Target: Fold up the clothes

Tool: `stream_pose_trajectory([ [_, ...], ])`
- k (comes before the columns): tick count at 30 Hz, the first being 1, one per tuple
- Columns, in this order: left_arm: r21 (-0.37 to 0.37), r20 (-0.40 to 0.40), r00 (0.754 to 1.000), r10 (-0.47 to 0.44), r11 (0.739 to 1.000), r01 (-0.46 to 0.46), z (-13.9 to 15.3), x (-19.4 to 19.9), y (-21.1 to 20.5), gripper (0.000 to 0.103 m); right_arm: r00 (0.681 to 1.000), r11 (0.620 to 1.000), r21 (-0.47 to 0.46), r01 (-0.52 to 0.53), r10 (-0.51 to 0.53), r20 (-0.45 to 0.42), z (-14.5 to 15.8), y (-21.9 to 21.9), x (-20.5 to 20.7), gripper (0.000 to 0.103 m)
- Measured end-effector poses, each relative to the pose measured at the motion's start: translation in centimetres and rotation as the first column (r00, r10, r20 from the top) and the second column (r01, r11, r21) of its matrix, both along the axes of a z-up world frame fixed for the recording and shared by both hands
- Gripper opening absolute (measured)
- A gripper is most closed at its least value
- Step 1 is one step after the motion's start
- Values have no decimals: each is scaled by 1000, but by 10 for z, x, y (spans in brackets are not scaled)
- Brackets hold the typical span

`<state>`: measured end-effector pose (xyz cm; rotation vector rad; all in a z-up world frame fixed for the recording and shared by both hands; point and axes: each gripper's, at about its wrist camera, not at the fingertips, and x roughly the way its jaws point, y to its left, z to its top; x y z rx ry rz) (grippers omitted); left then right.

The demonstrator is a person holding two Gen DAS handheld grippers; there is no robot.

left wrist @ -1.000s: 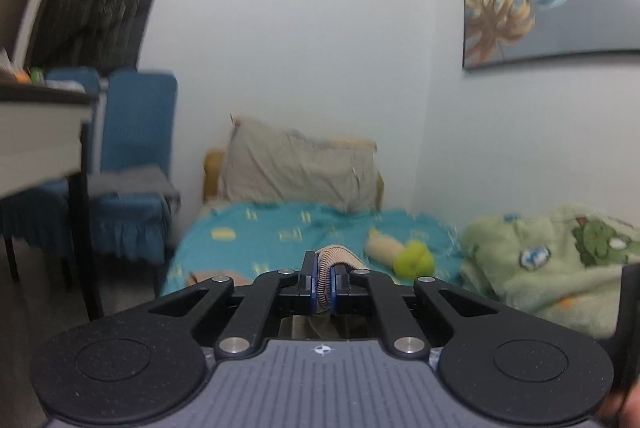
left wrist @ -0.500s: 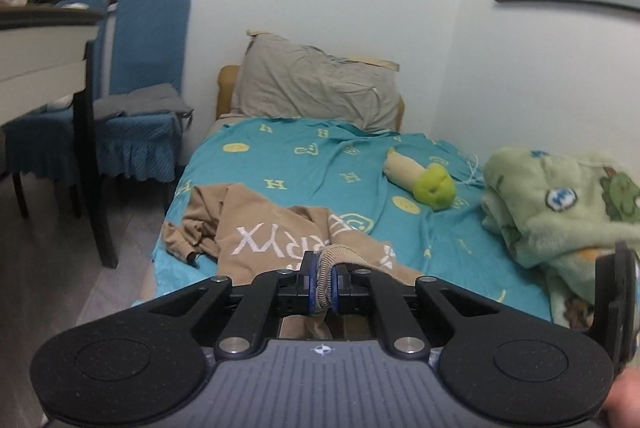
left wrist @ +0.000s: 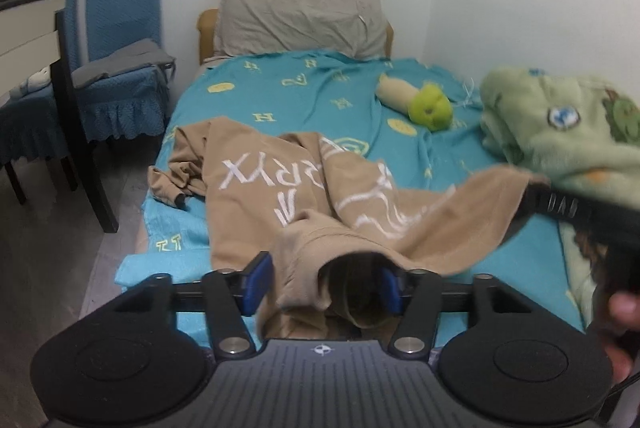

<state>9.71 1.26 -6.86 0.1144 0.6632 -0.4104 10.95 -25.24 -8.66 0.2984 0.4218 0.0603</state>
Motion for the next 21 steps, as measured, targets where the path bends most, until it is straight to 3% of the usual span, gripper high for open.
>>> stream_pose_trajectory([
  [3, 20, 43, 999, 10, 1000, -11, 1, -3, -7, 82, 1000, 999, 34, -14, 13, 28, 7, -2, -6, 10],
  [7, -21, 63, 991, 117, 993, -116, 4, 2, -4, 83, 998, 998, 66, -22, 17, 67, 13, -3, -12, 10],
  [10, -139, 8, 970, 243, 961, -240, 8, 10, 18, 88, 994, 997, 76, 5, -13, 106, 18, -6, -18, 10],
  [12, -174, -24, 942, 336, 926, -335, 10, 14, 35, 93, 993, 997, 68, 48, -55, 105, 17, -9, -18, 11],
  [14, -129, -49, 908, 415, 899, -418, 9, 18, 46, 93, 991, 994, 30, 103, -105, 80, 13, -11, -15, 11],
  [17, -60, -103, 899, 425, 900, -432, 2, 23, 55, 95, 986, 986, -29, 166, -165, 29, 5, -12, -7, 15],
  [19, 6, -94, 892, 441, 897, -443, 0, 22, 53, 94, 983, 982, -45, 183, -184, -22, -3, -13, -2, 17],
  [21, 75, -59, 887, 458, 888, -454, -2, 19, 51, 94, 972, 975, -82, 207, -215, -100, -13, -15, 6, 29],
])
